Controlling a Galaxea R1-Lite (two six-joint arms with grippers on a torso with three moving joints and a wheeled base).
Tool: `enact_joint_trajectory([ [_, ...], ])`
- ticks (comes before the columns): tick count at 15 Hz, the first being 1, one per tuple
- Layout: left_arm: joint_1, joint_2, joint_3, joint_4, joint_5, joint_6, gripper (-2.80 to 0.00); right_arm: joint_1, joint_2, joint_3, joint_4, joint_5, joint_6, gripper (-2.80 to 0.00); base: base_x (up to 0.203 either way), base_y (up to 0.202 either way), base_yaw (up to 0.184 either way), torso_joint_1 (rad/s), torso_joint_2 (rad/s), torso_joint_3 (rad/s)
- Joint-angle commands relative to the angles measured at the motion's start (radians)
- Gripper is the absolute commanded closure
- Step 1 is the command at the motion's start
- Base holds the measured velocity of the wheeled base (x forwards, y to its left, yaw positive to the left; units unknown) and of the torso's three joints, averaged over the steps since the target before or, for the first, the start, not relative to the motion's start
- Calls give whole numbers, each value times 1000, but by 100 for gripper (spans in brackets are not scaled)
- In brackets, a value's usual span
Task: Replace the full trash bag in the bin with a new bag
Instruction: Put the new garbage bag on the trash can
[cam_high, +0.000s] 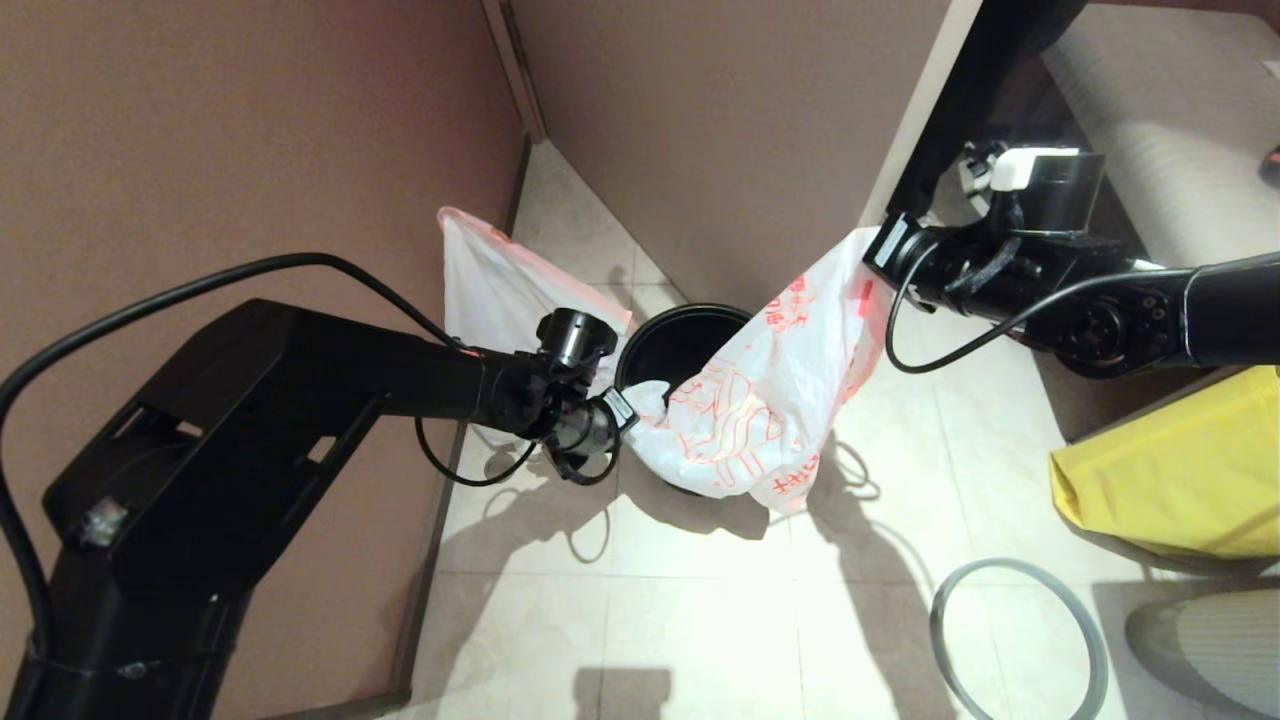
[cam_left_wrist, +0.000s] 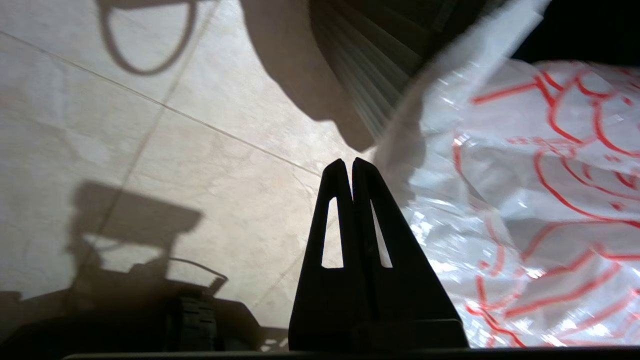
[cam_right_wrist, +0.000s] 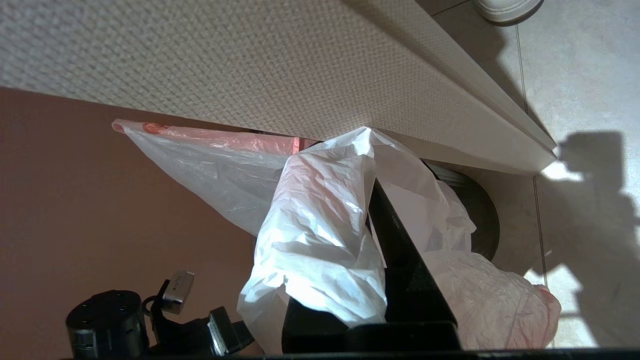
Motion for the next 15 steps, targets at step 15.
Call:
enact_joint_trajectory([
  [15, -25, 8, -42, -73, 0, -5, 0, 20, -6, 3, -4, 3, 6, 0, 0, 0, 0, 0, 0, 0],
])
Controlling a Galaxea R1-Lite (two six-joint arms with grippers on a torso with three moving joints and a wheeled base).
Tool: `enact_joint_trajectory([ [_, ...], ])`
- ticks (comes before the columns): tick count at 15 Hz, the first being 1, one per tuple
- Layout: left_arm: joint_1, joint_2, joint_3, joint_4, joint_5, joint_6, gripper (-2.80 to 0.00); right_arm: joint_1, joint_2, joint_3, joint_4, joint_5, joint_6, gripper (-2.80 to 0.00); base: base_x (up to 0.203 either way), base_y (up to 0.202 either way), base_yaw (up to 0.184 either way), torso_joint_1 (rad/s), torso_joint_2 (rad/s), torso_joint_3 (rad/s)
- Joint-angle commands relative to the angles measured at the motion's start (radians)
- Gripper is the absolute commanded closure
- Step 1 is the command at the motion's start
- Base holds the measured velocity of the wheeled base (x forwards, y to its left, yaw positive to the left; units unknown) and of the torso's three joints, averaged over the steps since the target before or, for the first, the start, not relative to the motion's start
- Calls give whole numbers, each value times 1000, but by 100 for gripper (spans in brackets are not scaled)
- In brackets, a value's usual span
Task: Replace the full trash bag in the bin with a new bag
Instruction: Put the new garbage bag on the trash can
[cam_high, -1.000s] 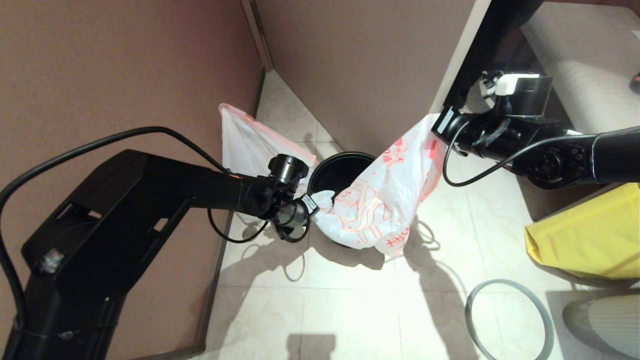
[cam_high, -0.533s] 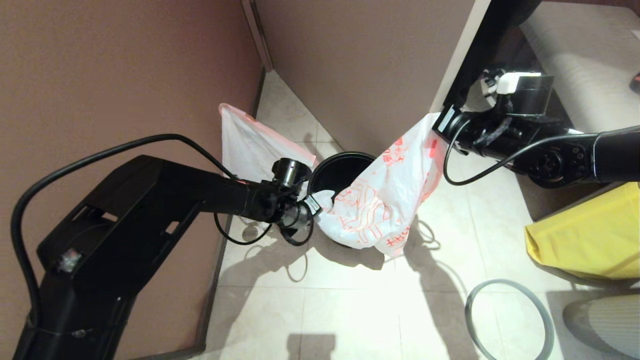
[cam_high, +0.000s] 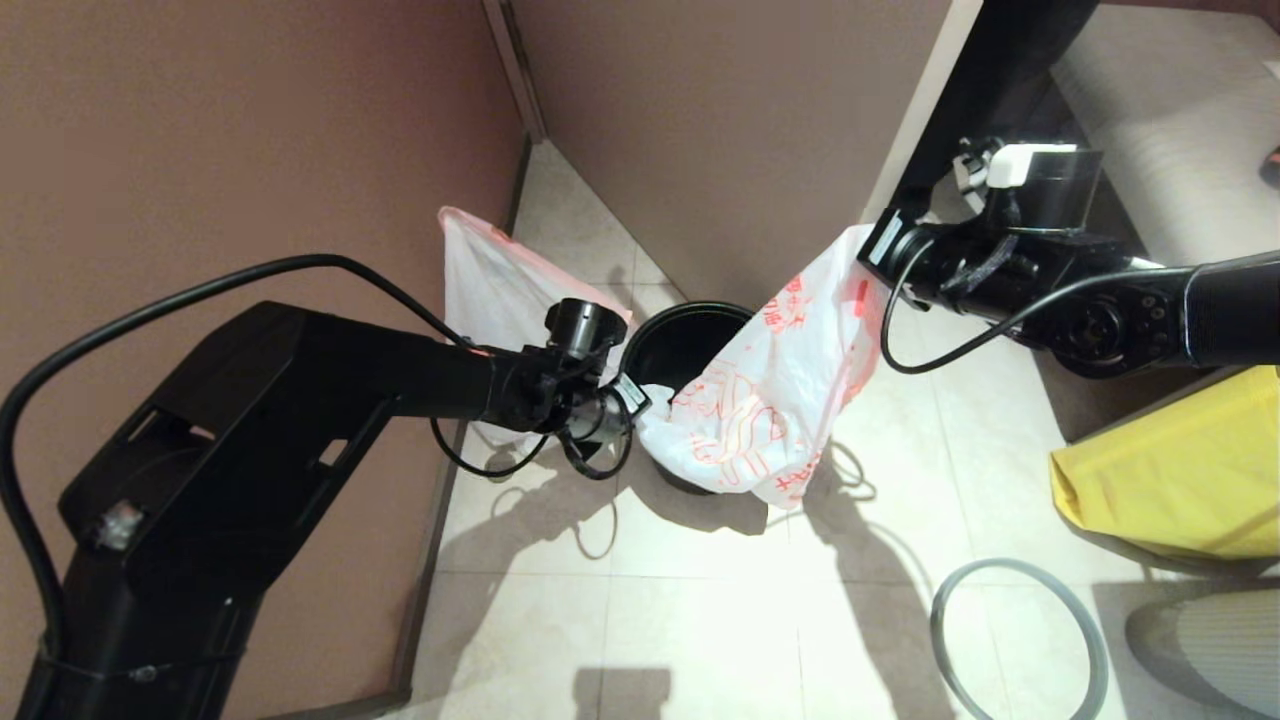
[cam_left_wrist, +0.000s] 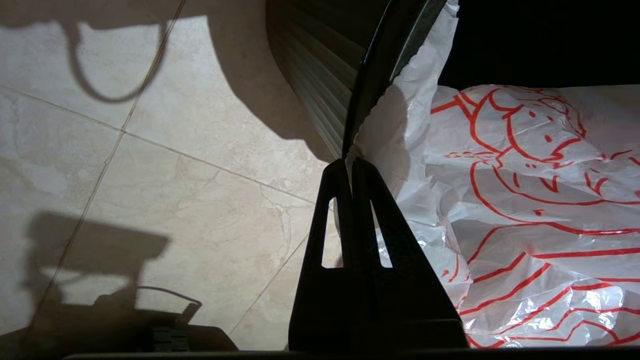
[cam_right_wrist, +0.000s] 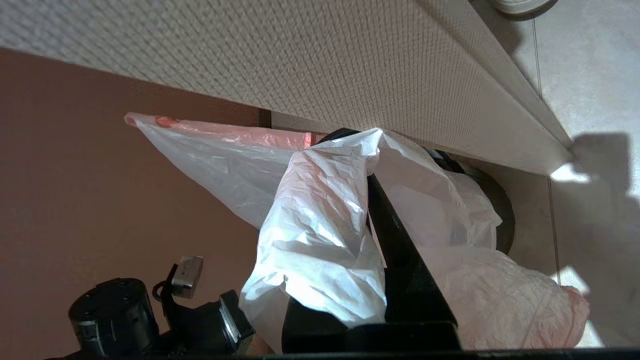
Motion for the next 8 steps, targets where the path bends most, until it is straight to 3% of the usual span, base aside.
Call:
enact_joint_trajectory([
  [1, -3, 10, -17, 0, 0, -5, 0, 8, 2, 2, -2, 1, 4, 0, 0, 0, 0, 0, 0, 0],
  [8, -3, 119, -151, 7, 6, -5, 0, 29, -4, 18, -2, 0, 4, 0, 0, 0, 0, 0, 0, 0],
])
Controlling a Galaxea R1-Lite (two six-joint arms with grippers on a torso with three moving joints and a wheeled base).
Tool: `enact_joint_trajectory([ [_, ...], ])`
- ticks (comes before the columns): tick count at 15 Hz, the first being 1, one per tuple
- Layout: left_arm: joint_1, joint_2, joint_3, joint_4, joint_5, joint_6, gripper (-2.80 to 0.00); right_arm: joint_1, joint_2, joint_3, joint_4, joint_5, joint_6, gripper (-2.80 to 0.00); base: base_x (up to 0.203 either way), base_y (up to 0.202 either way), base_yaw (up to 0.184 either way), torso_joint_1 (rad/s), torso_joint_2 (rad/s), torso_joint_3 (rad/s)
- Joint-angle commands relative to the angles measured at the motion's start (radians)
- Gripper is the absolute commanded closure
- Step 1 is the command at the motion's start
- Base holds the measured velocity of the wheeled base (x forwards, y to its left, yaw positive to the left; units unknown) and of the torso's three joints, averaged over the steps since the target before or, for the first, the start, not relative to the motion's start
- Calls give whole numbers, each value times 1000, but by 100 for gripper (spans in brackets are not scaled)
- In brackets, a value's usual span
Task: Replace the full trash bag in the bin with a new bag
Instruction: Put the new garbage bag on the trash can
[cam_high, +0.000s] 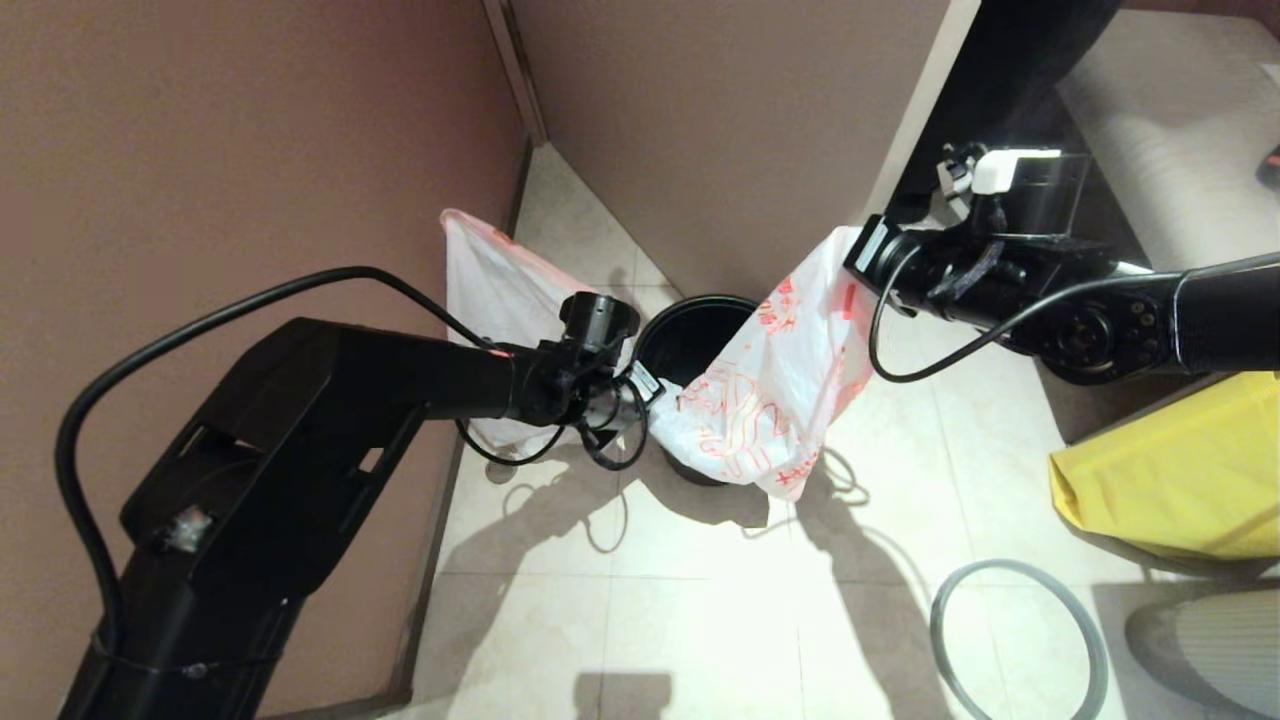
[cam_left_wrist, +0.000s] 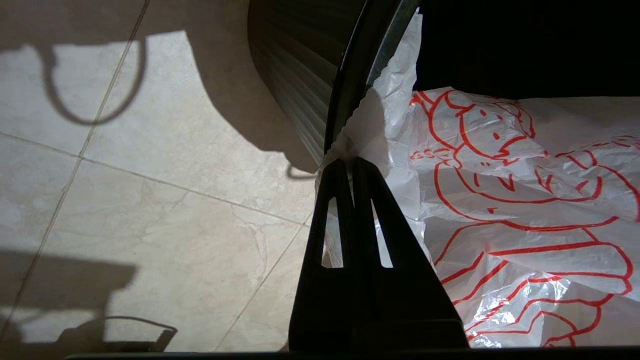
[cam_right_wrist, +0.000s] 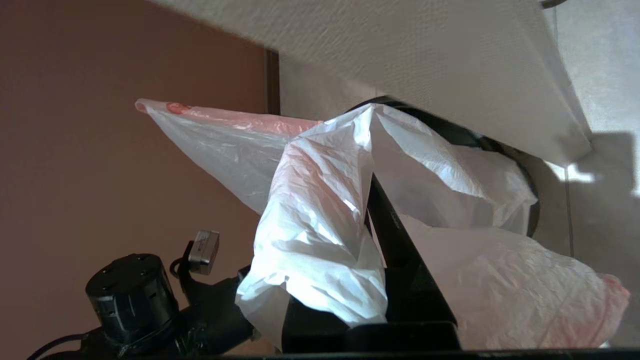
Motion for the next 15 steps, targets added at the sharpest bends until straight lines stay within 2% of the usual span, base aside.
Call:
enact_joint_trajectory([
  [1, 0, 26, -25, 4, 2, -6, 0, 3, -3, 9, -2, 1, 3, 0, 0, 0, 0, 0, 0, 0],
  [7, -6, -5, -33, 10, 0, -9, 0, 8, -3, 20, -4, 1, 3, 0, 0, 0, 0, 0, 0, 0],
  [12, -23, -51, -25, 99, -4, -45, 0, 8, 1, 29, -4, 2, 3, 0, 0, 0, 0, 0, 0, 0],
  [15, -29, -61, -26, 100, -3, -46, 0, 9, 7, 31, -4, 2, 3, 0, 0, 0, 0, 0, 0, 0],
])
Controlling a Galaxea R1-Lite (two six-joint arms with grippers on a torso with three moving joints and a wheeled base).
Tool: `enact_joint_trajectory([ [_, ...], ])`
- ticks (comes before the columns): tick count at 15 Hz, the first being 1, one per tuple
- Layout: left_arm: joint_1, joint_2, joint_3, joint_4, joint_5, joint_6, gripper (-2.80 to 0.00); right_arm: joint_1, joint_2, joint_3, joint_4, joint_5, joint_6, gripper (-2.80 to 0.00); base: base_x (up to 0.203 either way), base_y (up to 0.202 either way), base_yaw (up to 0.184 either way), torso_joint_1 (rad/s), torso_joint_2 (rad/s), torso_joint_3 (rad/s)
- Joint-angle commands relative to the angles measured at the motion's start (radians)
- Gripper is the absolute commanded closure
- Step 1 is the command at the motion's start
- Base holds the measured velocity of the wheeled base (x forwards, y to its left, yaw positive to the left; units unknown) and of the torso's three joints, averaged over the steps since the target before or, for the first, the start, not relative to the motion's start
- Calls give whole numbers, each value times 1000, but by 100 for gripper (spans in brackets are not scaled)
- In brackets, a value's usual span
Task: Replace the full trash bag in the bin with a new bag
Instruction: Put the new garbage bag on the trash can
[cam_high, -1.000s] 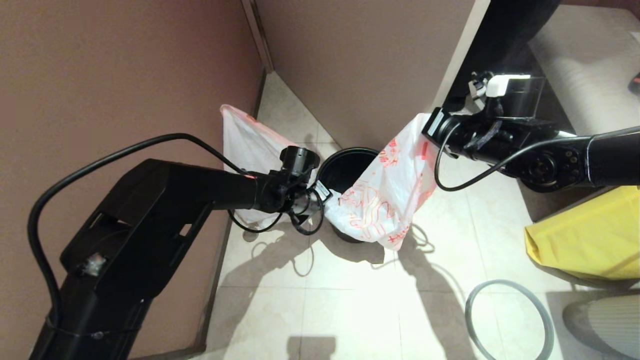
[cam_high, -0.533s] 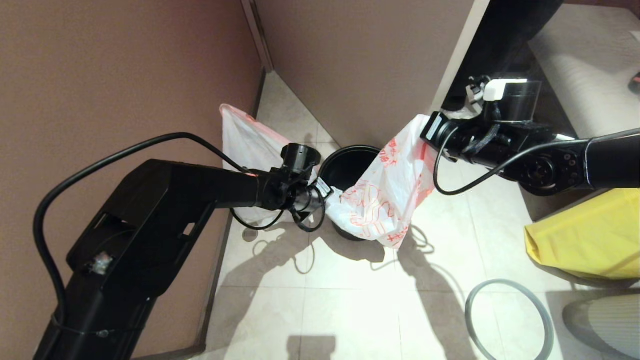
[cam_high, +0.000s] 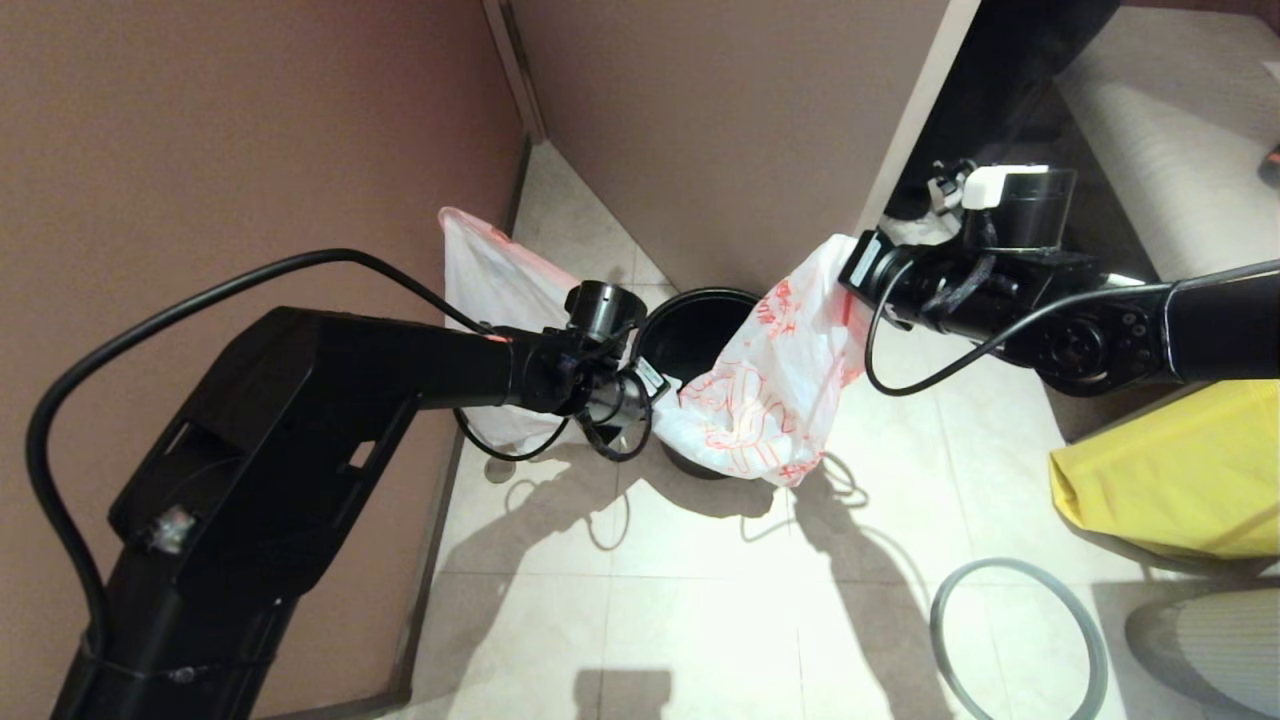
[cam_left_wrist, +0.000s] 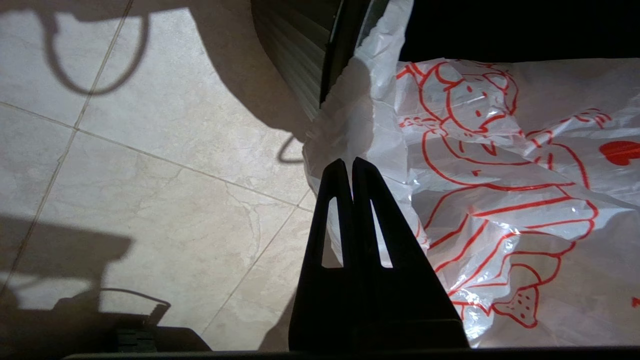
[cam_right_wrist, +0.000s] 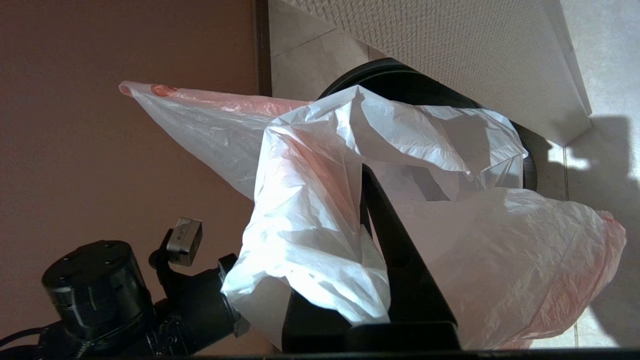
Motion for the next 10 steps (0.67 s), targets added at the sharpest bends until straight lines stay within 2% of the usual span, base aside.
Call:
enact_joint_trajectory([
  [1, -2, -5, -5, 0, 1, -5, 0, 0, 9, 0, -3, 2, 4, 0, 0, 0, 0, 0, 0, 0],
  [5, -1, 22, -25, -9, 4, -1, 0, 16, 16, 1, -3, 2, 5, 0, 0, 0, 0, 0, 0, 0],
  [7, 0, 36, -42, -13, 4, 2, 0, 30, 7, 1, -3, 5, 33, 0, 0, 0, 0, 0, 0, 0],
  [10, -2, 67, -43, -82, 5, 42, 0, 29, -4, 17, -3, 7, 36, 0, 0, 0, 0, 0, 0, 0],
])
